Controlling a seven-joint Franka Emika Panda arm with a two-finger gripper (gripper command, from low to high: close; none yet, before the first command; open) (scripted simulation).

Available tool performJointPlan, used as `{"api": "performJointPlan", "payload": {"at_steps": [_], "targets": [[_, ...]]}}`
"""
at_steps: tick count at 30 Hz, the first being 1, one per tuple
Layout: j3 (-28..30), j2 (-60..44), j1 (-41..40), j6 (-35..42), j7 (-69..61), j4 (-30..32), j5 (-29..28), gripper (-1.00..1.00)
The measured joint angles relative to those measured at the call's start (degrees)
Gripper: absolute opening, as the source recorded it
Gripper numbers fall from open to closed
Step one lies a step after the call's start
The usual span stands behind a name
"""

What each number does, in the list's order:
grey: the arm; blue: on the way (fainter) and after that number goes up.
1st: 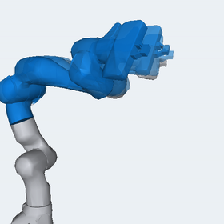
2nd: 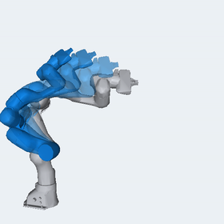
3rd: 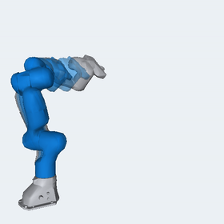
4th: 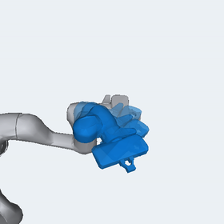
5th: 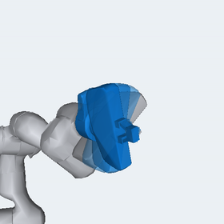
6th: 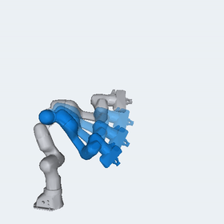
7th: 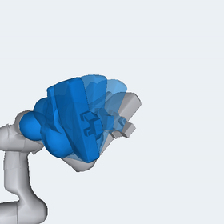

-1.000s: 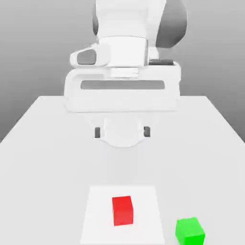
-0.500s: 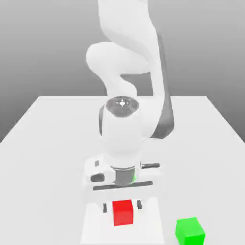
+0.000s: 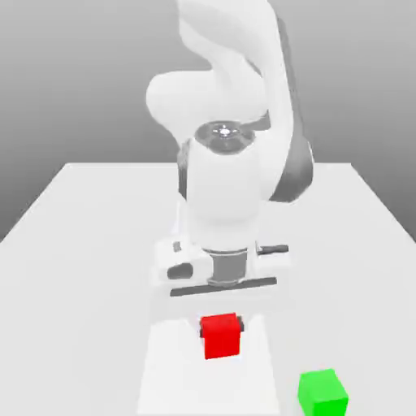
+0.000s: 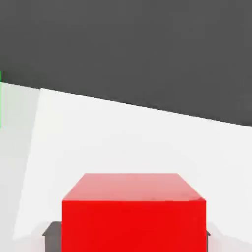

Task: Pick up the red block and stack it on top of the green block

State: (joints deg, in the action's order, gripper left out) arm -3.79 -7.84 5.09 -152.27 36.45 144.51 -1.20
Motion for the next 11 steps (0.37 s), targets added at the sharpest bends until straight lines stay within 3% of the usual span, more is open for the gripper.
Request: {"api": "performJointPlan", "payload": {"at_steps": [3,7,8,11], "targets": [[-3.5,-2.0,3.5,4.3,-0.7,-6.2,-1.1,-1.00],[-3.6,-8.9,5.5,-0.2,0.5,-8.6,-3.3,-1.00],[-3.2,-10.7,5.8,-1.8,0.9,-8.7,-3.9,1.00],[-3.2,-10.7,5.8,-1.8,0.9,-8.7,-3.9,1.00]]}}
